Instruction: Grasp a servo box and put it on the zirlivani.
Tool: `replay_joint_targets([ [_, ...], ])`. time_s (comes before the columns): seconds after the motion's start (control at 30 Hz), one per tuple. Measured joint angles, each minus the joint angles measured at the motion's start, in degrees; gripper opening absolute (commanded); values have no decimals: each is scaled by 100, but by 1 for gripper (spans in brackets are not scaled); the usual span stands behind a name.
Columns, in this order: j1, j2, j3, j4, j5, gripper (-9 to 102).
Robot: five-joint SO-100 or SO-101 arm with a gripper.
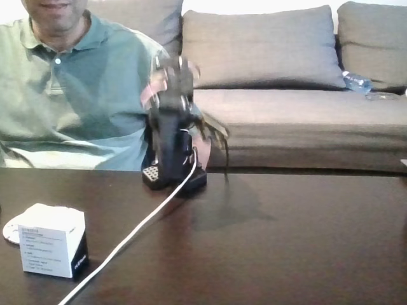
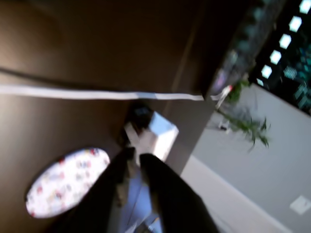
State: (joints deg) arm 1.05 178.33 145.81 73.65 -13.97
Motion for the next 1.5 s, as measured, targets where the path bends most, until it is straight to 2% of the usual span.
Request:
replay_joint_targets([
  [0.4, 1283, -5520, -6363, 2364, 255, 1],
  [0.57, 1846, -7576, -8156, 2584, 255, 1],
  [0.73, 2153, -9132, -8552, 2584, -18, 3],
  [0.93, 2461, -10160, -8640, 2575, -35, 7],
  [1.27, 2558, -10441, -8648, 2399, -237, 28],
  [1.5, 2646, -10459, -8578, 2092, -545, 32],
])
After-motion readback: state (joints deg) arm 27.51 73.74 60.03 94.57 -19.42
